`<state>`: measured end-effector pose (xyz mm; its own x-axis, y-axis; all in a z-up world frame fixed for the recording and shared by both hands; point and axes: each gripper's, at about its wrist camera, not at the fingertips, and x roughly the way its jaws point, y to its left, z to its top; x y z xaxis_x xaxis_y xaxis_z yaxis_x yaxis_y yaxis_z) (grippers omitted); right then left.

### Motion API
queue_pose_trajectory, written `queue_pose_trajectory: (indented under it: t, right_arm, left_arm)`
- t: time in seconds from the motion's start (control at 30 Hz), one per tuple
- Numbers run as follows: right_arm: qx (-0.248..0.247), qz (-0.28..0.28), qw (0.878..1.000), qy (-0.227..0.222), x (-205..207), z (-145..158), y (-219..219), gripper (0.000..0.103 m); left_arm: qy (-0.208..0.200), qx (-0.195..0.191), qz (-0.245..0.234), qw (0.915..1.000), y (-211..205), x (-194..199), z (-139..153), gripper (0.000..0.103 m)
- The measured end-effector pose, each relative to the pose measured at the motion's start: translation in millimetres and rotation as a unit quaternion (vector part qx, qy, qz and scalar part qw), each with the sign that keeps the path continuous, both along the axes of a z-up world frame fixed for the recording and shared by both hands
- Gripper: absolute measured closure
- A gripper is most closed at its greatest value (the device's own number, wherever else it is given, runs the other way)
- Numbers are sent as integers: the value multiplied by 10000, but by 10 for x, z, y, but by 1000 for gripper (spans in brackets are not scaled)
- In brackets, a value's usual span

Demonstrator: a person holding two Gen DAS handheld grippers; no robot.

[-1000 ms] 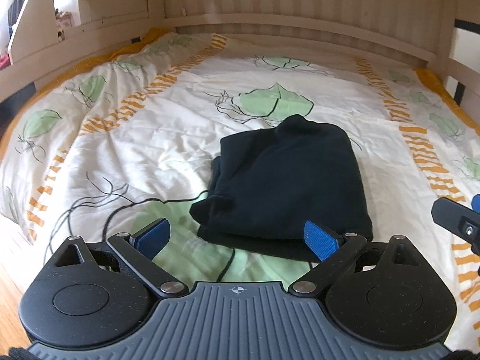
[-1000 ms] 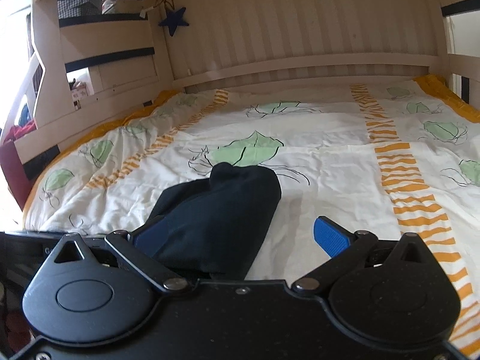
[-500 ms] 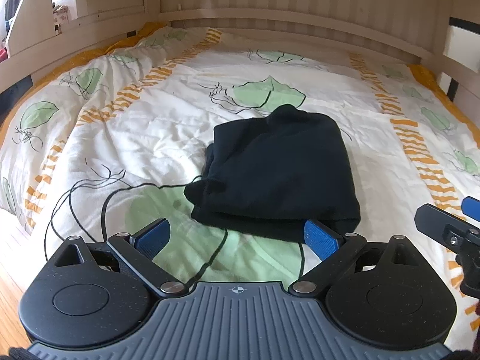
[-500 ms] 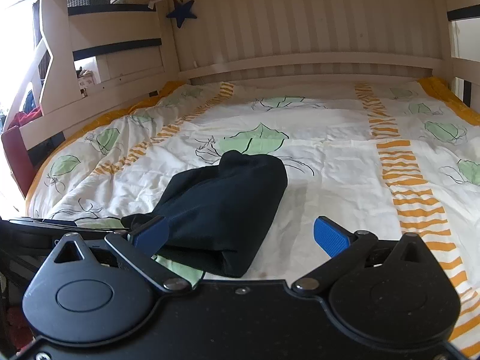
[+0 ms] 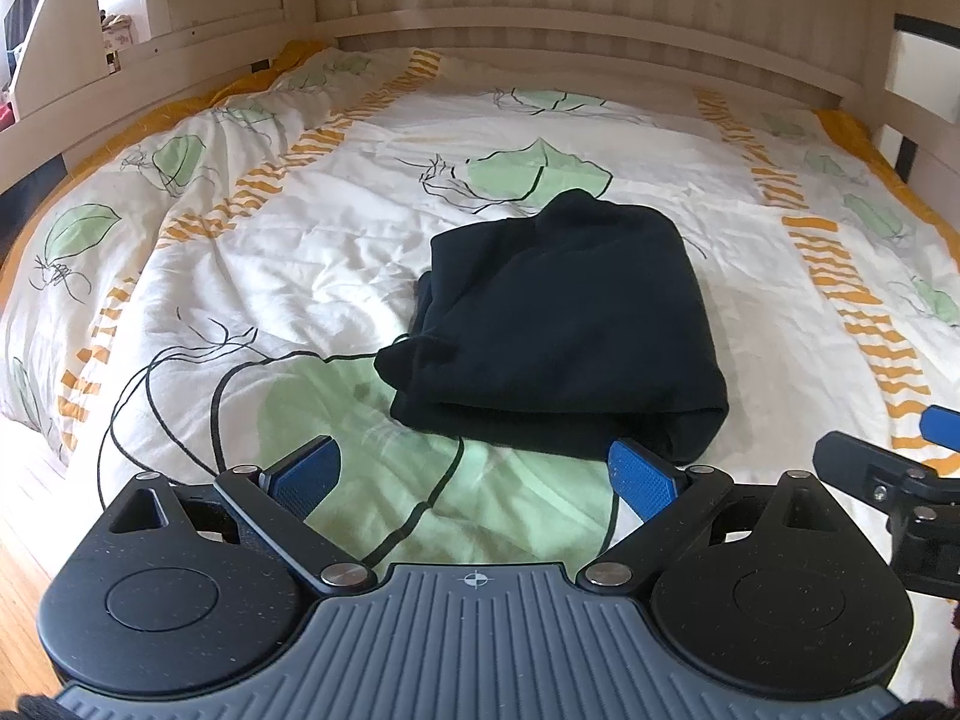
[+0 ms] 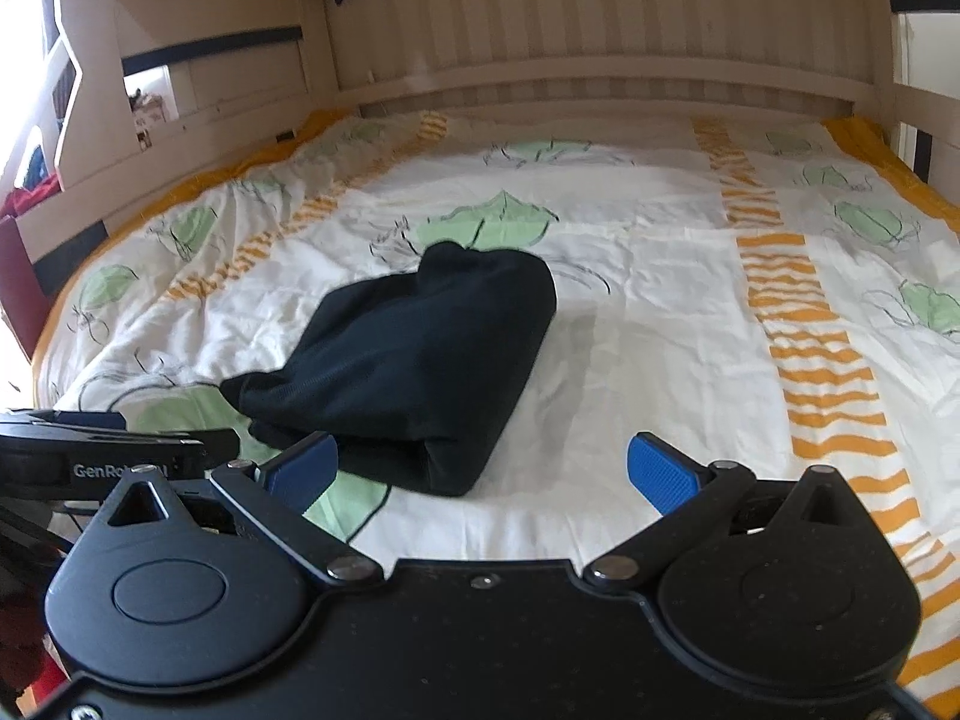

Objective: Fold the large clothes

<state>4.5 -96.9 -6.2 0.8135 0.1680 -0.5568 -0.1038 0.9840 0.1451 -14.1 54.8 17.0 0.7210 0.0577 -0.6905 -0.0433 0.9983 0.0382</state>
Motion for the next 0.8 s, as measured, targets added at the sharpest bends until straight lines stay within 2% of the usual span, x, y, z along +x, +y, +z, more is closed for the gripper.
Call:
queue_pose_trajectory:
  t: [0.27, 0.8]
  right_arm:
    - [-62, -15, 9999, 150, 18, -21, -8, 1]
    - [-73, 0, 9998, 172, 25, -6, 9, 1]
  left_arm:
    - [30, -24, 57, 10000, 44, 6, -4, 6]
    - [77, -124, 116, 9998, 135, 8, -10, 6]
